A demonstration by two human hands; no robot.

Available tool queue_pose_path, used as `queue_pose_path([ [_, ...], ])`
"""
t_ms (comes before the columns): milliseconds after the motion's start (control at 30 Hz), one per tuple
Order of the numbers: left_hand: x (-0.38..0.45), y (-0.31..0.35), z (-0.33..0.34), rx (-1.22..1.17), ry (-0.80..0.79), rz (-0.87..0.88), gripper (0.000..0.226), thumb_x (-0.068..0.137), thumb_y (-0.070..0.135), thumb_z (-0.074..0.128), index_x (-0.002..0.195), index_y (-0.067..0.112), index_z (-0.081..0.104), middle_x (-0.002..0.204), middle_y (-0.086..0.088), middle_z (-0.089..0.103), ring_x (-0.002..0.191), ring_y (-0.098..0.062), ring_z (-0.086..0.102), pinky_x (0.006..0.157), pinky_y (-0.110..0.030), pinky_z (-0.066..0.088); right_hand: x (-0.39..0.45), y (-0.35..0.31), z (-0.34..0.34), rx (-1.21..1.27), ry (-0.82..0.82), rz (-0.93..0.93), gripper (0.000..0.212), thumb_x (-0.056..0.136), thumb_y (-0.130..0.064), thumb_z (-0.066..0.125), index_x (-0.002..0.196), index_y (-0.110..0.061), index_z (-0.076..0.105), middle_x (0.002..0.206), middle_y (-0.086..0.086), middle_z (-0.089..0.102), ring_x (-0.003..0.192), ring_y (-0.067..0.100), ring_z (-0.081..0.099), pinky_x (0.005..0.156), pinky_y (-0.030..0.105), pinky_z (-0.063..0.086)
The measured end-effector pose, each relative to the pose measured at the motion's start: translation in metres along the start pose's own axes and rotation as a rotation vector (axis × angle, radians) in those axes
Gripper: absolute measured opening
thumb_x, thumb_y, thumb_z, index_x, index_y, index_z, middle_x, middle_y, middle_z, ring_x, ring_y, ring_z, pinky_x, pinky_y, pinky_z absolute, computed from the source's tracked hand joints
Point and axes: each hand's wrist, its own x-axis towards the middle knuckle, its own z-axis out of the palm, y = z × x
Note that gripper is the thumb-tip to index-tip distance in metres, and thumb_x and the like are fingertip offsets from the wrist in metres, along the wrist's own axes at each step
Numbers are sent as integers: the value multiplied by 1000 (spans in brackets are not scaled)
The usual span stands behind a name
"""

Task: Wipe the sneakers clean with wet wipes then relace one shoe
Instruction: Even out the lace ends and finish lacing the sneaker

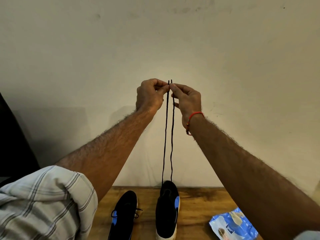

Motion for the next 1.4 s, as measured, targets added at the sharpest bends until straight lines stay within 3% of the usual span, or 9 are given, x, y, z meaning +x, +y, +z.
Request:
queue_pose_path([
  [367,-1,-10,-1,26,1,129,6,91,21,76,95,20,74,82,17,68,82,-3,68,80,-33,61,1,6,-7,-15,-60,64,10,91,-19,71,96,-13,75,95,4,75,84,18,70,78,38,59],
  [567,-40,-65,1,23,-74,72,9,104,15,54,112,16,58,100,2,62,61,-11,66,54,-20,56,-10,64,-38,-228,-172,108,8,95,-16,64,98,-12,70,78,6,72,49,16,44,46,26,40],
  [667,-82,-125,4,204,-152,51,17,102,10,51,117,19,50,87,6,60,67,-3,58,60,-9,45,-33,116,-65,-461,-238,87,12,94,-13,62,100,-23,67,73,5,73,46,3,45,50,24,36],
  [733,-117,-173,6,331,-303,-3,17,104,12,46,112,27,46,86,4,59,72,-9,59,62,-23,51,-56,149,-84,-602,-282,103,13,94,-11,61,99,-23,63,71,3,72,49,5,52,51,19,40],
  [833,-170,-245,14,491,-501,-130,27,103,13,47,94,36,58,96,3,60,87,-14,61,76,-31,51,-89,204,-112,-760,-365,174,17,94,-9,60,92,-24,65,72,-2,71,65,12,62,59,16,44],
  [967,-224,-307,32,548,-644,-309,21,102,19,53,106,23,74,111,0,65,104,-15,63,93,-29,51,-129,271,-140,-877,-484,346,9,93,-19,66,96,-17,75,91,-3,73,87,11,66,79,21,50],
  [1133,-249,-341,65,618,-715,-453,43,90,59,62,105,21,73,102,-1,68,94,-18,65,78,-31,53,-171,323,-149,-882,-497,529,38,87,-55,67,102,-20,72,93,-8,70,90,8,64,74,20,48],
  [1267,-257,-347,69,670,-713,-407,28,94,37,66,111,17,74,103,-2,71,99,-19,65,85,-34,56,-184,343,-140,-975,-567,543,43,88,-45,69,119,-16,64,110,-2,62,92,6,54,72,13,41],
  [1400,-272,-326,50,646,-724,-458,14,95,31,67,93,19,72,79,8,62,72,-7,60,59,-20,46,-190,333,-134,-1060,-641,529,33,90,-35,65,116,-14,66,113,3,63,92,9,54,75,19,43],
])
